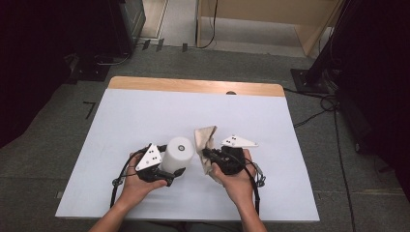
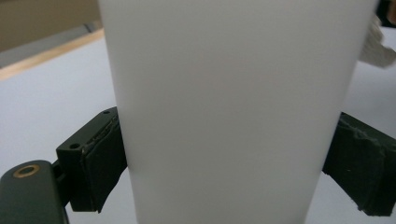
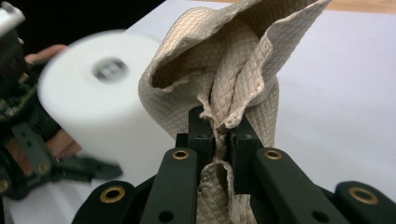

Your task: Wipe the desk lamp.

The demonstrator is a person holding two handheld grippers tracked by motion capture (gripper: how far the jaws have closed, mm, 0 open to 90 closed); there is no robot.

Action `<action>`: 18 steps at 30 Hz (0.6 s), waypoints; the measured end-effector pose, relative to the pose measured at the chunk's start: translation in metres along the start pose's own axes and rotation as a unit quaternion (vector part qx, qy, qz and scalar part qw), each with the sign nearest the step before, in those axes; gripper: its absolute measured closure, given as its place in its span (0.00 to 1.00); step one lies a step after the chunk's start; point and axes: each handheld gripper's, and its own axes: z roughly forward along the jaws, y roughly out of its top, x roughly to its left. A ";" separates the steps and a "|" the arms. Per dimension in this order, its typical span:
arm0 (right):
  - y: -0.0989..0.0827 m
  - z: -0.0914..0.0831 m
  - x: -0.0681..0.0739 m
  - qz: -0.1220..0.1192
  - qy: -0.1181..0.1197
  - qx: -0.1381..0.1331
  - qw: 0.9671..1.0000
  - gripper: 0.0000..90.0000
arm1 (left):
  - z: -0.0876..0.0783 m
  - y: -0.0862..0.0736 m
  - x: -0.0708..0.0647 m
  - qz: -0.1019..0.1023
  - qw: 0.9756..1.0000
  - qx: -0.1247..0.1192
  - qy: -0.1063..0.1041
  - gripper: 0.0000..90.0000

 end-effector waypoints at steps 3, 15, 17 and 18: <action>-0.001 0.002 -0.004 0.008 0.002 0.000 1.000 0.92 | 0.002 -0.004 0.009 -0.023 0.999 -0.009 0.036 0.09; -0.004 0.003 -0.011 0.022 -0.003 0.005 1.000 0.92 | 0.015 -0.011 0.015 -0.039 0.995 0.027 0.083 0.09; -0.004 0.003 -0.012 0.020 -0.003 0.004 1.000 0.92 | 0.015 -0.010 0.015 -0.045 0.995 0.030 0.084 0.09; -0.004 0.003 -0.012 0.021 -0.004 0.003 1.000 0.92 | 0.014 -0.010 0.014 -0.048 0.995 0.031 0.085 0.09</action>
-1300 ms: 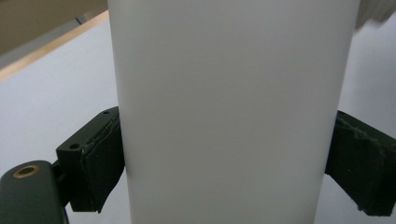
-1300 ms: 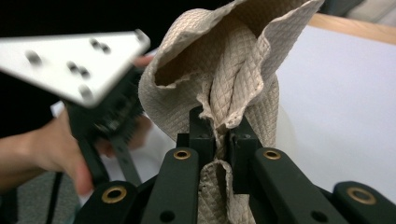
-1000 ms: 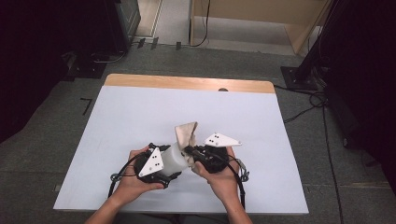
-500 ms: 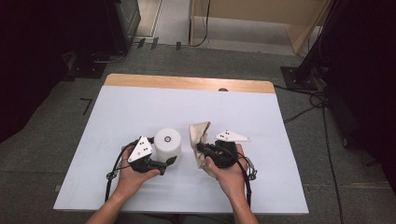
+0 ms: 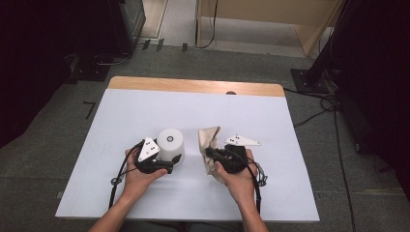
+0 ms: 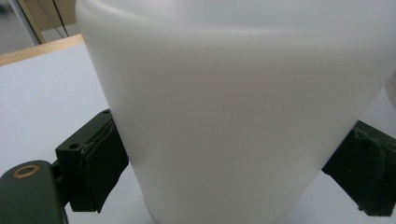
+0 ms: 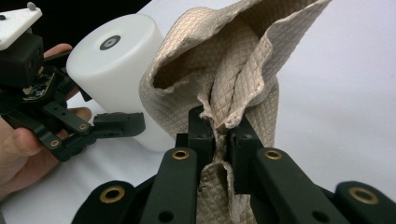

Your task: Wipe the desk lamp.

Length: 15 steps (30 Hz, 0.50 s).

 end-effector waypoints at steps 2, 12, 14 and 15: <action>0.000 -0.001 -0.001 0.001 -0.005 0.000 1.000 0.92 | -0.003 0.001 -0.001 -0.003 1.000 0.002 -0.012 0.01; -0.006 0.000 -0.028 0.005 -0.100 -0.010 0.995 0.89 | -0.040 -0.002 0.011 -0.001 0.999 -0.002 -0.032 0.00; -0.008 0.003 -0.032 0.000 -0.113 -0.010 0.994 0.82 | -0.048 -0.002 0.019 -0.008 0.999 -0.009 -0.031 0.00; -0.008 0.004 -0.034 -0.005 -0.115 -0.011 0.993 0.76 | -0.052 -0.002 0.024 -0.014 0.999 -0.015 -0.030 0.00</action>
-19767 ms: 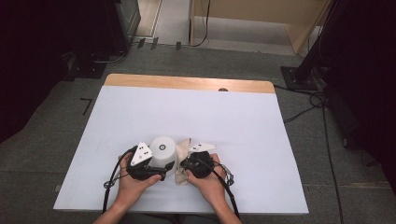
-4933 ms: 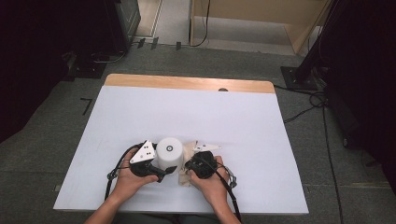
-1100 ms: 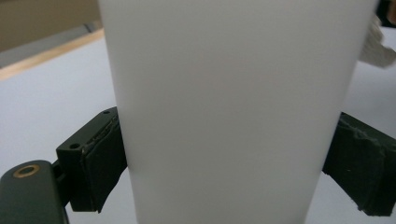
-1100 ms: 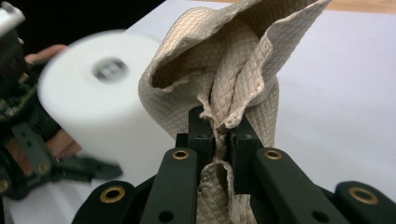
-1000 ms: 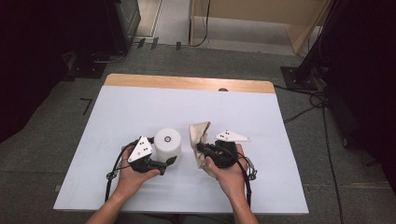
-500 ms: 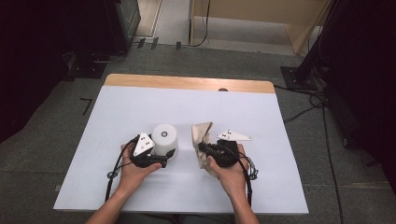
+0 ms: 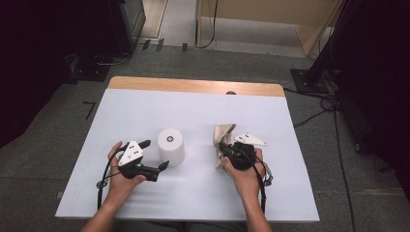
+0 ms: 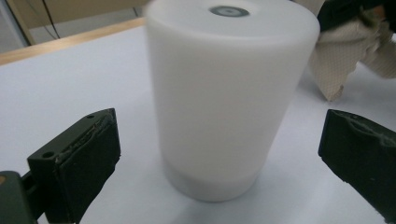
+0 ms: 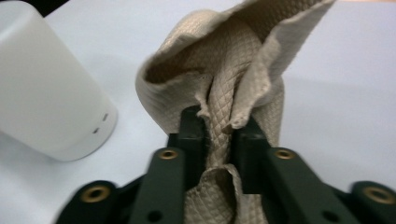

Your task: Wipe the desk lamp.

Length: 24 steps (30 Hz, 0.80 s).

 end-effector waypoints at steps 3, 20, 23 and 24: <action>0.000 0.003 -0.001 -0.005 -0.008 0.000 1.000 0.59 | -0.010 0.000 0.012 -0.013 1.000 -0.010 0.014 0.00; 0.001 -0.012 -0.024 -0.001 -0.057 0.016 0.998 0.00 | -0.039 -0.016 0.047 -0.078 0.993 0.035 0.084 0.00; -0.001 -0.018 -0.038 0.006 -0.072 0.020 0.997 0.00 | -0.040 -0.017 0.047 -0.078 0.992 0.046 0.093 0.00; -0.003 -0.021 -0.043 0.005 -0.076 0.022 0.997 0.00 | -0.041 -0.018 0.048 -0.077 0.991 0.050 0.096 0.00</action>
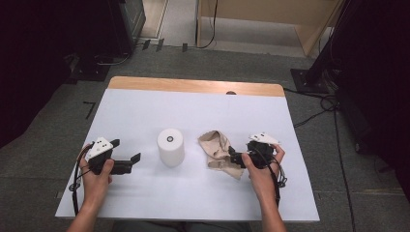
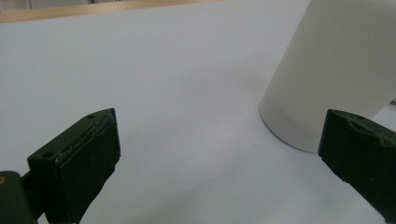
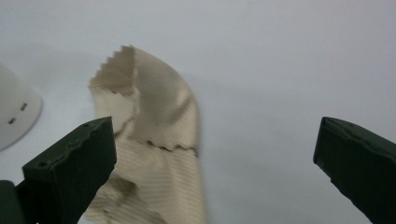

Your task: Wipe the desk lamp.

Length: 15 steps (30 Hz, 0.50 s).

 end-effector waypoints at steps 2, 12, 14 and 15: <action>-0.005 -0.004 -0.010 -0.001 -0.012 0.006 1.000 0.00 | -0.003 -0.003 0.003 0.000 1.000 0.008 0.005 0.00; -0.047 -0.022 -0.064 0.030 -0.061 0.037 0.997 0.00 | -0.027 -0.024 0.021 -0.027 0.998 0.038 0.047 0.00; -0.055 -0.026 -0.072 0.036 -0.069 0.043 0.996 0.00 | -0.033 -0.026 0.024 -0.029 0.998 0.039 0.051 0.00; -0.059 -0.028 -0.077 0.038 -0.073 0.045 0.996 0.00 | -0.035 -0.028 0.025 -0.029 0.997 0.041 0.053 0.00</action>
